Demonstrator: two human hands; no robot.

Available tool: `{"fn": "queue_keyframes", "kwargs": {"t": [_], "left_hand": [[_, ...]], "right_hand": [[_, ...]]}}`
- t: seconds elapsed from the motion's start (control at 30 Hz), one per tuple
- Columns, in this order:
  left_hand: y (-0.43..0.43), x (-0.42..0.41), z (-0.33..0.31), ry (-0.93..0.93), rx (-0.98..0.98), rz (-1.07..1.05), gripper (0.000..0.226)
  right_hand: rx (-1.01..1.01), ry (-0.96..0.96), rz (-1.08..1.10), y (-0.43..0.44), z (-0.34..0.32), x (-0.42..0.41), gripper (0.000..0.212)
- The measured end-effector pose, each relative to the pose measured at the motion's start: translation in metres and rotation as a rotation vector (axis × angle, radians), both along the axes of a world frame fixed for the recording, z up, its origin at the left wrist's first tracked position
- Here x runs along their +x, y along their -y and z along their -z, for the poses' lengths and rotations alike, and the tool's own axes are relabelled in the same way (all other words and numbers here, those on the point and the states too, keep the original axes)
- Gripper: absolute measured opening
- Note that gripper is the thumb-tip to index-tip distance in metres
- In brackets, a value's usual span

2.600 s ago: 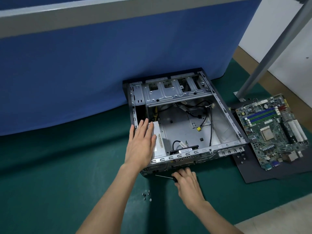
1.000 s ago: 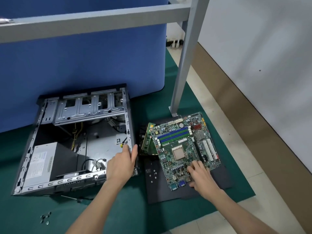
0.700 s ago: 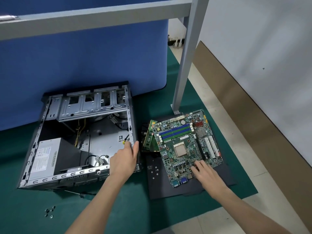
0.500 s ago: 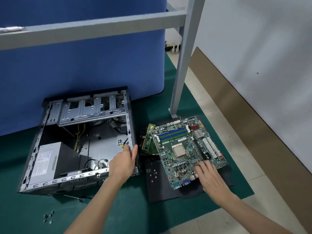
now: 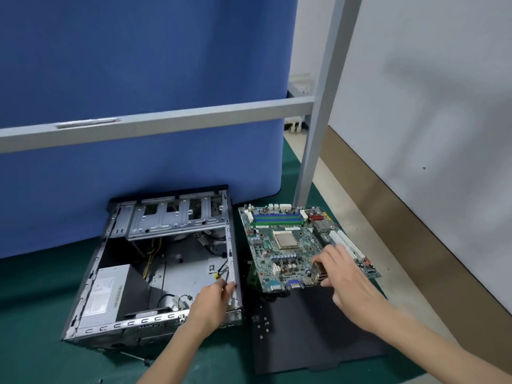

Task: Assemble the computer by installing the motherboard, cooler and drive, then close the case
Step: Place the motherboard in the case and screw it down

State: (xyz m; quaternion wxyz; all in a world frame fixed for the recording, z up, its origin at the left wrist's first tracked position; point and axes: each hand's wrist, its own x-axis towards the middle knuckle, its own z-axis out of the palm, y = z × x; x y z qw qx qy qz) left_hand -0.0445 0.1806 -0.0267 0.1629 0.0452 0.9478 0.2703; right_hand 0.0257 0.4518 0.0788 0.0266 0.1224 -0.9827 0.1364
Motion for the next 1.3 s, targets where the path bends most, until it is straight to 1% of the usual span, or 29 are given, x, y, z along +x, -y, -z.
{"fn": "queue_keyframes", "kwargs": {"t": [0.1,0.23,0.4,0.57,0.63,0.73,0.8,0.93,1.03,1.1,1.13,1.17,1.2,1.27,1.3], "left_hand": [[0.022,-0.002,-0.004,-0.026,-0.040,-0.024,0.027],[0.068,-0.010,-0.004,-0.060,-0.089,-0.077,0.018],[0.122,-0.036,0.003,-0.097,-0.175,-0.075,0.022],[0.145,-0.071,0.018,-0.092,-0.226,0.089,0.030],[0.149,-0.088,0.027,-0.098,-0.243,0.164,0.036],[0.147,-0.113,0.040,-0.105,-0.315,0.330,0.045],[0.140,-0.128,0.047,-0.122,-0.359,0.427,0.056],[0.119,-0.153,0.063,-0.155,-0.370,0.505,0.076],[0.098,-0.167,0.073,-0.165,-0.386,0.555,0.075],[0.085,-0.178,0.080,-0.132,-0.399,0.581,0.078],[0.079,-0.184,0.083,-0.101,-0.421,0.593,0.076],[0.073,-0.191,0.087,-0.060,-0.418,0.576,0.072],[0.067,-0.199,0.091,0.009,-0.372,0.553,0.065],[0.061,-0.207,0.094,0.091,-0.025,0.338,0.052],[0.059,-0.210,0.099,0.077,0.126,0.222,0.049]], "right_hand": [[-0.070,-0.073,-0.033,0.026,-0.012,-0.024,0.053],[-0.148,-0.101,-0.050,0.071,-0.010,-0.057,0.051],[-0.190,-0.106,-0.020,0.121,0.004,-0.091,0.047],[-0.222,-0.059,0.085,0.148,0.012,-0.117,0.045],[-0.205,-0.042,0.149,0.154,0.014,-0.129,0.043],[-0.190,-0.032,0.229,0.159,0.017,-0.147,0.039],[-0.184,-0.027,0.268,0.160,0.018,-0.157,0.038],[-0.201,-0.001,0.308,0.160,0.022,-0.176,0.037],[-0.212,0.017,0.312,0.158,0.026,-0.185,0.038],[-0.228,0.026,0.317,0.155,0.028,-0.191,0.038],[-0.235,0.029,0.316,0.154,0.029,-0.194,0.037],[-0.241,0.032,0.316,0.154,0.030,-0.196,0.037],[-0.249,0.033,0.316,0.153,0.031,-0.198,0.036],[-0.260,0.029,0.310,0.152,0.033,-0.200,0.037],[-0.263,0.026,0.310,0.151,0.033,-0.201,0.038]]}}
